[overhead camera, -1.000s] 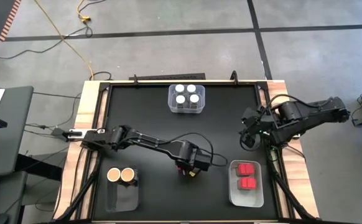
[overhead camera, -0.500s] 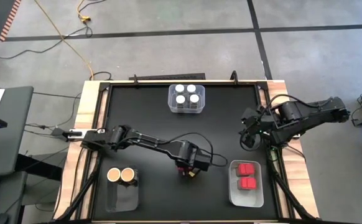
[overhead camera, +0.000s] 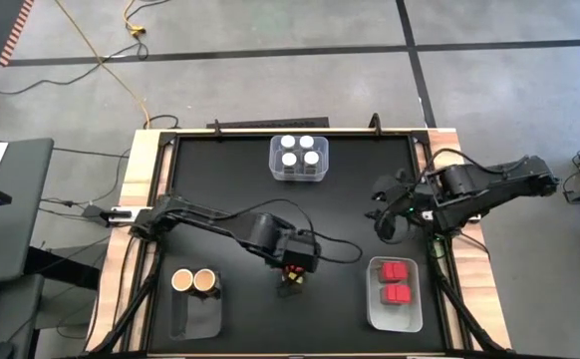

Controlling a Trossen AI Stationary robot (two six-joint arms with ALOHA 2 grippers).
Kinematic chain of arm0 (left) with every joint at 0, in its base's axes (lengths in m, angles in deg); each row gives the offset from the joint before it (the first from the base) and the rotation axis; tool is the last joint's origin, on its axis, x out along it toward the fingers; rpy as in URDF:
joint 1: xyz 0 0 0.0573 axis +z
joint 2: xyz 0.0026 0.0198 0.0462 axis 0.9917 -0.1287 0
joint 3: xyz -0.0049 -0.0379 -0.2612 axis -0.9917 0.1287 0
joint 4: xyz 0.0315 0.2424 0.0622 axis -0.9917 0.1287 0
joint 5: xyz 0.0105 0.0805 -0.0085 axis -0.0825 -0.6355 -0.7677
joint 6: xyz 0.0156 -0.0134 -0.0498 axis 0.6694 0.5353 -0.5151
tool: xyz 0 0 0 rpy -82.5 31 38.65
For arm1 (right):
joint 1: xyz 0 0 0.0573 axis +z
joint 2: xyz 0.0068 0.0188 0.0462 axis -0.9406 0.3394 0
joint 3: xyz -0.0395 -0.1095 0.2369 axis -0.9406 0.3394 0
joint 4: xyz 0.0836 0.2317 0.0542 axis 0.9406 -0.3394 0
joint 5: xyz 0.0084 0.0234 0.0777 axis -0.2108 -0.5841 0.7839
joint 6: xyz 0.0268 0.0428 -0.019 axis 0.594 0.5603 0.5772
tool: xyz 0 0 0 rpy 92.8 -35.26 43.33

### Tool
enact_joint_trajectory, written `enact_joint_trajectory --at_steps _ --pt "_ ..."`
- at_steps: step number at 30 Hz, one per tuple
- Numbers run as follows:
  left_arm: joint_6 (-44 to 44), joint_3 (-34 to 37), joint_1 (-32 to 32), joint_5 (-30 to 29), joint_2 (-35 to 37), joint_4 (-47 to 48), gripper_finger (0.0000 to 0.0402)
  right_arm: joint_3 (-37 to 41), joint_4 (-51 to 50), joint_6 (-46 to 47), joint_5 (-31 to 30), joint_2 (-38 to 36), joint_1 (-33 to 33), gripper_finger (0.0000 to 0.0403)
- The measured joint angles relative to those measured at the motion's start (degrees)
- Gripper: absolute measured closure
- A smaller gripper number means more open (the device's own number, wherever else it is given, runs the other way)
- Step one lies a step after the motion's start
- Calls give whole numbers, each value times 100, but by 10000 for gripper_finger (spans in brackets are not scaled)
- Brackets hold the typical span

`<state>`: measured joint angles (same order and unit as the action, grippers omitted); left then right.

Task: Sort spices by type
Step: Put the red spice bottle into the white bin

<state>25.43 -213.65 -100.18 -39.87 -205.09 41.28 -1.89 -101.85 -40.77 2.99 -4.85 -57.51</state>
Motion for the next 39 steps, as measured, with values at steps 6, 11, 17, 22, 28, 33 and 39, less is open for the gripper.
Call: enact_joint_trajectory --at_steps 6,11,17,22,28,33,39 --pt "-9 0 -114 -563 482 266 95 -4 1050 -1553 11 695 93 122" --pt "242 4 -406 -1805 545 501 95 -4 1607 -2554 50 1409 198 122" --pt "657 591 -540 -2470 600 350 95 -4 2806 -2565 77 1909 452 122" --pt "981 1780 -525 -2321 1005 -540 95 -49 3636 -2556 87 2216 617 122" --pt "1187 4240 -584 -2006 2642 -2457 95 -636 3629 -2432 87 2838 732 122" --pt "1303 6335 -614 -1714 4335 -4177 95 -1385 3422 -2164 89 3550 730 122" --pt "1315 8395 -612 -1444 5947 -5710 95 -2502 2519 -1785 180 4560 636 122"
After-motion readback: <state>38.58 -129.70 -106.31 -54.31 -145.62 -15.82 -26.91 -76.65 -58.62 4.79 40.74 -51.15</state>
